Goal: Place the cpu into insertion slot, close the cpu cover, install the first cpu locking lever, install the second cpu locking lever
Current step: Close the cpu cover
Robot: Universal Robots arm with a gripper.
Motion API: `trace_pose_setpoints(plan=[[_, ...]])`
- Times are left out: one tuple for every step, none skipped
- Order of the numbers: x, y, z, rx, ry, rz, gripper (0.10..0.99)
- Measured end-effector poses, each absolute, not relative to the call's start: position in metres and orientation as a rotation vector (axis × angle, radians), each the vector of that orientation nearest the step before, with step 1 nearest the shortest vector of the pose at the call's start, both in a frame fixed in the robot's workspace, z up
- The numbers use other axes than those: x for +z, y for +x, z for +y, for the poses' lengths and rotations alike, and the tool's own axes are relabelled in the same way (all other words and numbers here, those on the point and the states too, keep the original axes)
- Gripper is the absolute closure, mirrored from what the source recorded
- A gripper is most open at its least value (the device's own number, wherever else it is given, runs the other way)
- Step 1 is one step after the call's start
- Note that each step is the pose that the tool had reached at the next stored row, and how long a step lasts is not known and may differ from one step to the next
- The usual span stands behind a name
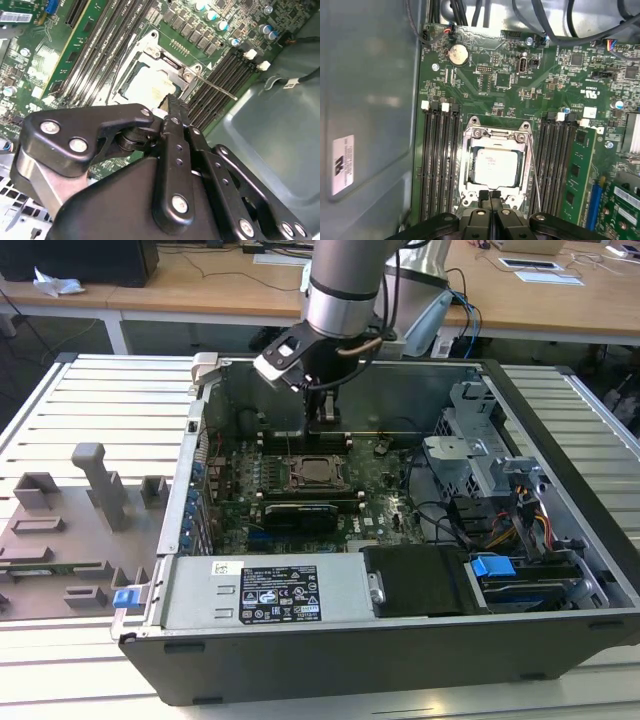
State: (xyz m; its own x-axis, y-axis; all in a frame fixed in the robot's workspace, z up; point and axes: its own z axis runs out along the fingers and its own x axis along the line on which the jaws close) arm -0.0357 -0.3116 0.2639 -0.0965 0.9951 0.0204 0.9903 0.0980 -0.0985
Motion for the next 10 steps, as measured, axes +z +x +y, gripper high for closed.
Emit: trace_pose_setpoints(plan=[[0.269,-0.036,-0.312,0.091,-2.055,-2.266,0.98],[0.273,-0.036,-0.312,0.092,-2.055,-2.266,0.98],[0.276,-0.036,-0.312,0.092,-2.055,-2.266,0.98],[0.278,-0.036,-0.312,0.092,-2.055,-2.266,0.98],[0.28,-0.036,-0.312,0.092,-2.055,-2.266,0.98],[0.28,-0.036,-0.312,0.092,-2.055,-2.266,0.98],[0.28,-0.036,-0.312,0.091,-2.055,-2.266,0.98],[0.28,-0.036,-0.312,0.092,-2.055,-2.266,0.98],[0.28,-0.036,-0.312,0.092,-2.055,-2.266,0.98],[0.28,-0.036,-0.312,0.092,-2.055,-2.266,0.98]])
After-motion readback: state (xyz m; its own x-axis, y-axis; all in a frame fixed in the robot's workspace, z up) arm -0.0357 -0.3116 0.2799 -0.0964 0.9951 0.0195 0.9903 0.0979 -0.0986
